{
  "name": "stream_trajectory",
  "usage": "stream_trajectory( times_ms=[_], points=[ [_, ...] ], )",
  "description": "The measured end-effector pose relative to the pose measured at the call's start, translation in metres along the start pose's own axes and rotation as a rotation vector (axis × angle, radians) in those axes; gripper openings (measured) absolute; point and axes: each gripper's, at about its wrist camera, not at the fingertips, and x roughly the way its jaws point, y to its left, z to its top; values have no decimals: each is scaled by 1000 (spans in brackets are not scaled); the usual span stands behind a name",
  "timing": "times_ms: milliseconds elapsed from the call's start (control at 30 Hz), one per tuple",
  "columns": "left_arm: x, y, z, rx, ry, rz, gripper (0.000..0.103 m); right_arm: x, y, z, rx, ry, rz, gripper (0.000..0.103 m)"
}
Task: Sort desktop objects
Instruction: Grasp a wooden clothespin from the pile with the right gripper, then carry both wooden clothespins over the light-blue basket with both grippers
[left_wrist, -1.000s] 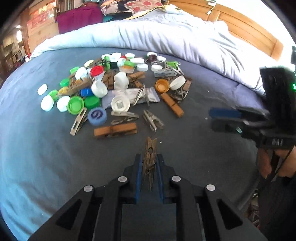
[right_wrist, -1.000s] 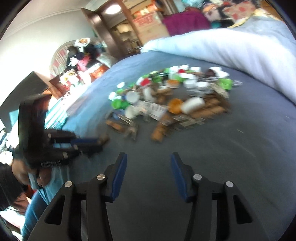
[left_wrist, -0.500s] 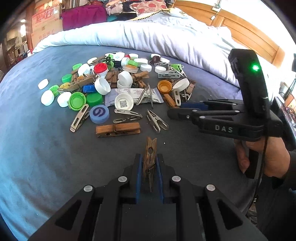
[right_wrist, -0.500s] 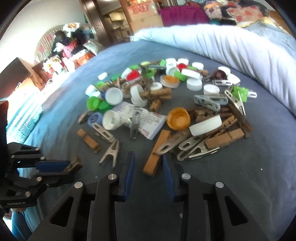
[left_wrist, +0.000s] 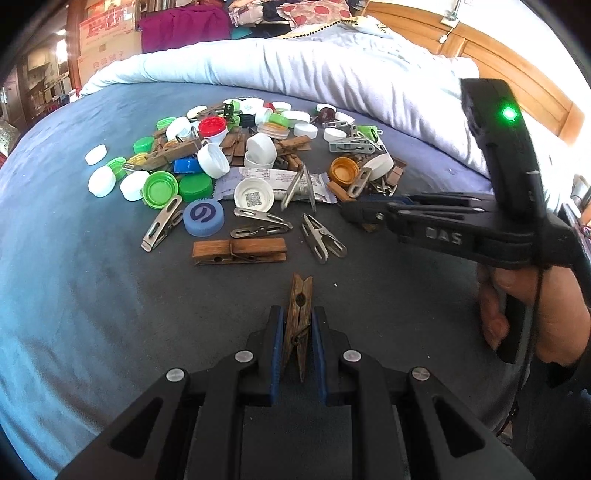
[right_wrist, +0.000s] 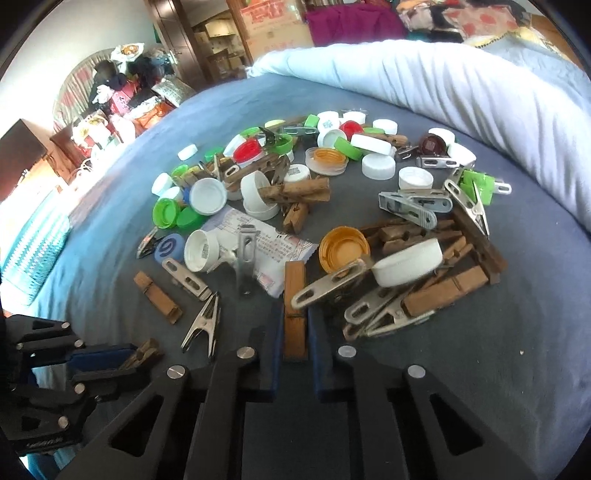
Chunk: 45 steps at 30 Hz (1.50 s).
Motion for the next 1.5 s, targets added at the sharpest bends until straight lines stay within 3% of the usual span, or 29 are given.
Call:
stream_trajectory(
  times_ms=[200, 533, 667, 900, 1033, 1500],
  points=[
    [-3, -2, -4, -30, -12, 33, 16, -23, 5, -20, 15, 8, 96, 12],
    [-41, -11, -8, -89, -96, 108, 16, -68, 12, -48, 27, -24, 101, 12],
    [-64, -22, -1, -82, -144, 186, 16, -90, 26, -41, -22, -68, 81, 12],
    [-103, -30, 8, -140, -215, 399, 16, -115, 58, -25, -95, -125, 59, 12],
    [-120, -15, 8, -239, -235, 449, 16, -129, 76, -11, -124, -163, 61, 12],
    [-202, 38, -12, -342, -344, 616, 16, -156, 153, 37, -240, -254, 112, 12]
  ],
)
